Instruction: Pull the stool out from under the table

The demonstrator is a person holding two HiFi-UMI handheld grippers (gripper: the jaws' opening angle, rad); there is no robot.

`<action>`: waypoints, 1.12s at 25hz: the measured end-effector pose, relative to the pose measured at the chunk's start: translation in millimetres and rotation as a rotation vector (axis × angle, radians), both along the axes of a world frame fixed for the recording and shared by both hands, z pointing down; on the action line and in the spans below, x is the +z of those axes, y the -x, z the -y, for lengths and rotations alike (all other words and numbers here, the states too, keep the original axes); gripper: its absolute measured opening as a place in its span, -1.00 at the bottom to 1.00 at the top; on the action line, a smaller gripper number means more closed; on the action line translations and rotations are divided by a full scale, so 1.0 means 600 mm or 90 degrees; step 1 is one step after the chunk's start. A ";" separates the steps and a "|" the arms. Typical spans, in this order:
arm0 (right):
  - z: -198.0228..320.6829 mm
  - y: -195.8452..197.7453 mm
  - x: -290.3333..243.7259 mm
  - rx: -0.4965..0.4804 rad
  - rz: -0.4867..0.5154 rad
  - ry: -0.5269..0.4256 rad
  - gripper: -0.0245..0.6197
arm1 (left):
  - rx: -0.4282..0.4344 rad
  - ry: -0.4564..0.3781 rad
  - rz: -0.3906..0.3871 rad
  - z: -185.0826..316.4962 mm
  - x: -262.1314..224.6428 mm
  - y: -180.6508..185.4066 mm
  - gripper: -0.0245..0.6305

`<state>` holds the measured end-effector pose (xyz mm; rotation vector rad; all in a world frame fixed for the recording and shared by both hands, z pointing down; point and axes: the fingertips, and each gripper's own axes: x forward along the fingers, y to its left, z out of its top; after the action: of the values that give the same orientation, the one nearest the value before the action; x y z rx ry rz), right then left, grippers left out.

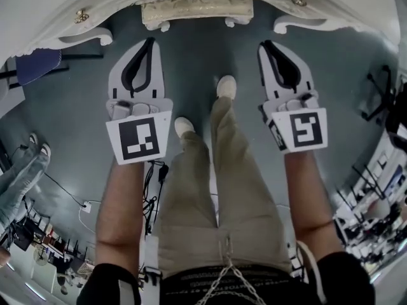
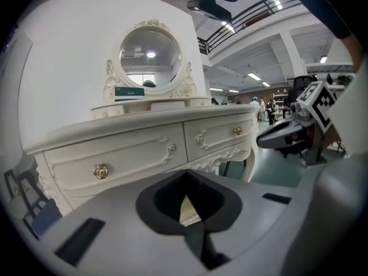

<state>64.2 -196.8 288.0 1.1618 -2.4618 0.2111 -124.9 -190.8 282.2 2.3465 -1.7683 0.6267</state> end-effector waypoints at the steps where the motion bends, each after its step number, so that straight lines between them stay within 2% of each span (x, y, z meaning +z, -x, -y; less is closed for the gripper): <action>1: 0.008 -0.003 0.009 -0.001 -0.007 0.003 -0.90 | 0.006 0.004 0.017 0.004 0.011 -0.002 -0.92; 6: 0.046 -0.008 0.063 -0.015 -0.036 0.022 -0.70 | 0.004 0.046 0.051 0.027 0.087 0.004 -0.91; 9: 0.061 -0.010 0.100 -0.019 -0.056 0.037 -0.63 | -0.003 0.081 0.059 0.038 0.134 0.014 -0.78; 11: 0.070 -0.013 0.122 -0.015 -0.068 0.050 -0.60 | -0.006 0.106 0.056 0.043 0.162 0.020 -0.64; 14: 0.080 -0.013 0.152 -0.017 -0.082 0.068 -0.57 | -0.009 0.130 0.068 0.049 0.195 0.030 -0.62; 18: 0.086 -0.011 0.200 -0.036 -0.111 0.093 -0.52 | -0.005 0.168 0.092 0.055 0.249 0.043 -0.48; 24: 0.103 -0.024 0.288 -0.058 -0.184 0.129 -0.45 | 0.025 0.207 0.147 0.075 0.324 0.060 -0.41; 28: 0.121 -0.041 0.345 -0.067 -0.233 0.151 -0.41 | 0.034 0.231 0.151 0.093 0.364 0.073 -0.33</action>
<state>89.0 -269.2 495.1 0.8796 -2.1043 0.2304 -168.9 -246.5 500.6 2.1451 -1.5183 1.1681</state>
